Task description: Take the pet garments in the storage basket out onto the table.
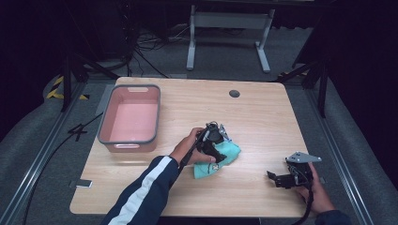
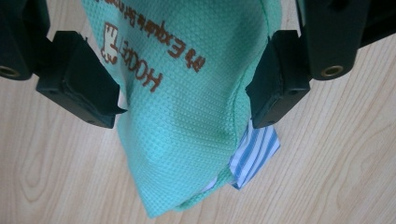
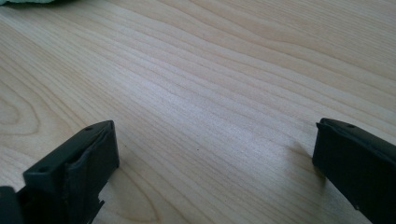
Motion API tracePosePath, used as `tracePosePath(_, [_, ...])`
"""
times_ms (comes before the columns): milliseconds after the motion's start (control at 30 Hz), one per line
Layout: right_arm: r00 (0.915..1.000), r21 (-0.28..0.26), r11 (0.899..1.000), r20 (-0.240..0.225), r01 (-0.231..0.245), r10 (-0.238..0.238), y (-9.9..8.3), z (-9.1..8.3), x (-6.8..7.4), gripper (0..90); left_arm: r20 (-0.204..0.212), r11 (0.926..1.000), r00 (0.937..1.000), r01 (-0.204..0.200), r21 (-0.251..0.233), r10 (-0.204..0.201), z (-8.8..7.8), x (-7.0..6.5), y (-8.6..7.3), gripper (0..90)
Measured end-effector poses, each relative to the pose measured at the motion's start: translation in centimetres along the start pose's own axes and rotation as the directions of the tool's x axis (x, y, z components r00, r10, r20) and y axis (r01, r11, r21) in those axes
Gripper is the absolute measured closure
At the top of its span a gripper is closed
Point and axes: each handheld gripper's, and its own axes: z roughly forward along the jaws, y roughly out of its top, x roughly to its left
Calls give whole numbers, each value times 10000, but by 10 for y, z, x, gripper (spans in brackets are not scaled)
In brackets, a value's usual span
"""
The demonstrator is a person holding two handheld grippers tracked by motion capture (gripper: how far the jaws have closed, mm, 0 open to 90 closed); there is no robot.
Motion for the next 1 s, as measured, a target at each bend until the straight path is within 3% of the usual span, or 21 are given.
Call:
tracePosePath(67, [10000, -3, 10000, -1, 0, 0, 0, 0, 0, 7, 160, 9999, 9999, -26, -137, 28, -3, 0, -1, 218])
tracePosePath(500, [10000, -1, 10000, 0, 0, 0, 0, 0, 0, 7, -310, 9992, 9990, -340, -214, 333, -29, -2, -7, 217])
tracePosePath(1000, [10000, -3, 10000, 1, 4, -4, 0, 0, 0, 7, -547, 9981, 9966, -618, 7, 618, -55, -8, -36, 224])
